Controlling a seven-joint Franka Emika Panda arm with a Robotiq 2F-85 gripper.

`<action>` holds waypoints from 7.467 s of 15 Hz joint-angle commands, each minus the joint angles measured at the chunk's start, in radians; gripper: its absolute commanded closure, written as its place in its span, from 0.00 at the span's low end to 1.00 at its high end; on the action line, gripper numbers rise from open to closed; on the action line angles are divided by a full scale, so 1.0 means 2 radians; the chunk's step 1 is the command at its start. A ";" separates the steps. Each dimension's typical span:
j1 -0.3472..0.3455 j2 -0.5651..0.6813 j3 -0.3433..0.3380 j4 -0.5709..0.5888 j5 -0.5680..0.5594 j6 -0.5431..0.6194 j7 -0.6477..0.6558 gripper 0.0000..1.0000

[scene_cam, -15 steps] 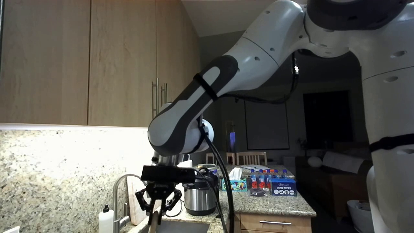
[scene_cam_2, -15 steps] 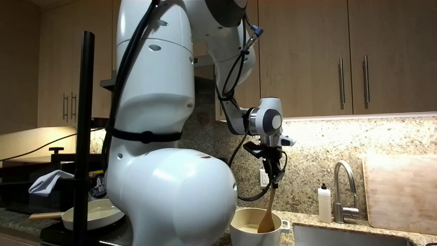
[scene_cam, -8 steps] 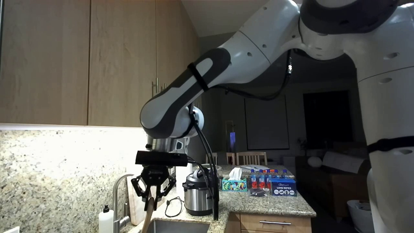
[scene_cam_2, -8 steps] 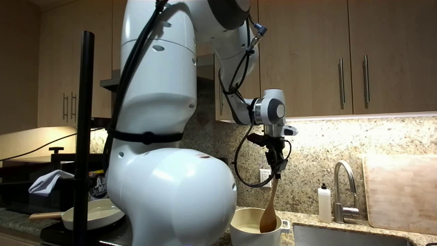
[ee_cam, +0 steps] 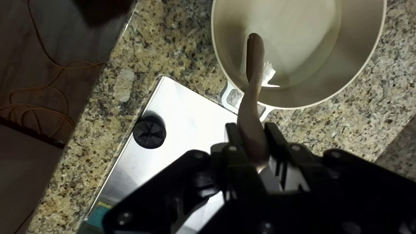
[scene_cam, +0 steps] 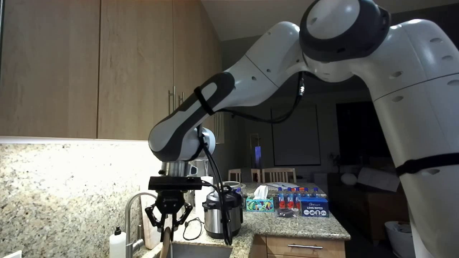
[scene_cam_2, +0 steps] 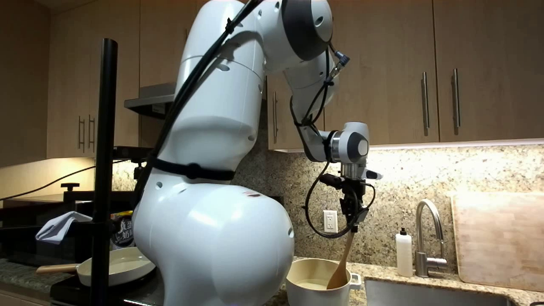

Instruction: Pick up the cooking stick and stir in the pot

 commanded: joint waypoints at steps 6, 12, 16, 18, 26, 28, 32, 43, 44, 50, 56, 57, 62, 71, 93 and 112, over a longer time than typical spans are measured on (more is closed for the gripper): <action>-0.004 0.082 -0.010 0.119 0.019 -0.072 -0.074 0.90; 0.015 0.108 -0.004 0.159 0.010 -0.096 -0.104 0.90; 0.029 0.121 0.001 0.162 0.008 -0.092 -0.118 0.90; 0.035 0.123 0.003 0.163 0.005 -0.089 -0.126 0.90; 0.041 0.119 0.003 0.149 0.004 -0.082 -0.144 0.90; 0.037 0.113 0.001 0.139 0.009 -0.078 -0.143 0.90; 0.031 0.103 -0.005 0.124 0.009 -0.074 -0.135 0.90; 0.041 0.117 -0.029 0.169 -0.025 -0.084 -0.092 0.90; 0.040 0.121 -0.026 0.176 -0.025 -0.087 -0.100 0.91; 0.043 0.145 -0.019 0.206 -0.022 -0.080 -0.120 0.90; 0.058 0.163 -0.012 0.228 -0.025 -0.077 -0.126 0.90; 0.060 0.165 -0.011 0.231 -0.027 -0.077 -0.128 0.90; 0.072 0.179 -0.004 0.251 -0.038 -0.081 -0.143 0.90; 0.069 0.167 0.009 0.212 -0.031 -0.065 -0.198 0.90; 0.071 0.010 -0.024 -0.173 0.053 0.408 -0.081 0.90; 0.208 0.060 -0.195 -0.046 -0.092 0.295 0.104 0.91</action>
